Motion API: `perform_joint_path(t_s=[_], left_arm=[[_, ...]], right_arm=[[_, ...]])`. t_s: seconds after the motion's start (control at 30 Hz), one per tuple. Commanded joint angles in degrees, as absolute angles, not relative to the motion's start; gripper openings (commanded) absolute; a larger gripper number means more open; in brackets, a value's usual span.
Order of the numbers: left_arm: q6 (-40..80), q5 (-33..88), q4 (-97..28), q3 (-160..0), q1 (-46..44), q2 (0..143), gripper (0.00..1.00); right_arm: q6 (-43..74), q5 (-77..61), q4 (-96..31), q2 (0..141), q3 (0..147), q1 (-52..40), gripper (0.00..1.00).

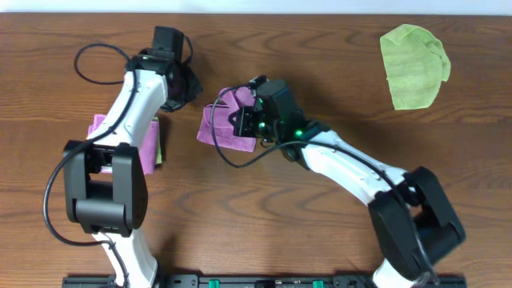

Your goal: Fold the cloth

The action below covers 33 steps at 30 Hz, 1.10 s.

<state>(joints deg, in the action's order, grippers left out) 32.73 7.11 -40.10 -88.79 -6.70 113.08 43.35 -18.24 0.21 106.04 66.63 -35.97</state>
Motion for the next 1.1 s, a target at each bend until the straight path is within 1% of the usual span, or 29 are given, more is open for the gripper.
perform_joint_path(t_s=[0.0, 0.27, 0.7, 0.73, 0.77, 0.83, 0.87, 0.93, 1.0, 1.07], left_arm=[[30.8, 7.1, -40.5, -90.2, -5.7, 110.5, 0.06], [30.3, 7.1, -40.7, -90.2, -3.4, 108.5, 0.06], [29.8, 7.1, -41.7, -90.3, -1.8, 107.3, 0.06], [29.7, 7.1, -41.7, -90.3, -1.8, 107.3, 0.06], [29.7, 7.1, -41.8, -90.3, -1.8, 107.2, 0.06], [29.7, 7.1, -41.7, -90.3, -1.8, 107.1, 0.06], [29.7, 7.1, -41.7, -90.3, -1.8, 107.0, 0.06], [29.7, 7.1, -41.8, -90.3, -1.8, 107.0, 0.06], [29.8, 7.1, -41.7, -90.3, -1.8, 107.0, 0.06], [29.7, 7.1, -41.7, -90.3, -1.8, 107.0, 0.06]], right_arm=[[43.3, -18.0, -0.3, 109.3, 70.4, -37.3, 0.02], [43.2, -18.4, -3.0, 116.3, 77.4, -39.7, 0.01], [43.2, -17.9, -3.5, 119.6, 78.2, -41.1, 0.02], [43.2, -17.8, -3.5, 119.7, 78.2, -41.1, 0.03], [43.1, -17.7, -3.5, 119.7, 78.2, -41.2, 0.07], [42.6, -17.7, -3.2, 119.8, 78.2, -41.3, 0.16], [42.3, -17.5, -3.2, 119.9, 78.2, -41.5, 0.24], [41.6, -17.4, -3.2, 119.9, 78.2, -41.8, 0.31], [41.4, -17.3, -3.2, 119.9, 78.2, -42.0, 0.38], [41.2, -17.3, -3.0, 119.9, 78.2, -42.3, 0.41]])
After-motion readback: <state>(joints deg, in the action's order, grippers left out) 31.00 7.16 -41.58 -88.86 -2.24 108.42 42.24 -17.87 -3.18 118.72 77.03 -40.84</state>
